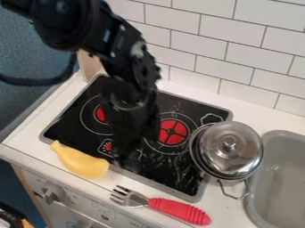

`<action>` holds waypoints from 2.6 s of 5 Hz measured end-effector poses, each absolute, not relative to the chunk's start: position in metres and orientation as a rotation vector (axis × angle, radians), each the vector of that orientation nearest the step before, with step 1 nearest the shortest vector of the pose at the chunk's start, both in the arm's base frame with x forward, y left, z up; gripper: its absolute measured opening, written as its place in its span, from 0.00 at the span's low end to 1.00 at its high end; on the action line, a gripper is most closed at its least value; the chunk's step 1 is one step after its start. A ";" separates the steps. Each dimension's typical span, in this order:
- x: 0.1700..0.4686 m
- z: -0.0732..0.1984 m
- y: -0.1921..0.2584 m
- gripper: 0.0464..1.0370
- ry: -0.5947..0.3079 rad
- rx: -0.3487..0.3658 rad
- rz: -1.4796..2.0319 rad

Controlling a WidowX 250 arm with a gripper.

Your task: Move the red fork to the left upper burner

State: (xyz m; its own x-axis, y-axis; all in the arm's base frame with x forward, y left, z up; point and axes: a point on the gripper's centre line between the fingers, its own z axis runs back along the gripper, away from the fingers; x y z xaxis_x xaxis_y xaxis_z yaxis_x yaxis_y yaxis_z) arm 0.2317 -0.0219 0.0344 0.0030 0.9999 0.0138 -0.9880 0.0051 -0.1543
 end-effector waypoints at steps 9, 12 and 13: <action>0.199 0.002 -0.078 0.96 -0.132 -0.040 1.815; 0.200 -0.015 -0.088 0.96 -0.027 0.007 1.761; 0.199 -0.019 -0.089 0.96 0.002 -0.010 1.791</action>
State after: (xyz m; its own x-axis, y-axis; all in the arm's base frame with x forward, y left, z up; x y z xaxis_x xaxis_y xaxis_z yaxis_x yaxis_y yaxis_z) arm 0.1992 -0.0886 -0.0188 -0.2179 0.9759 -0.0078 -0.9759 -0.2180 -0.0038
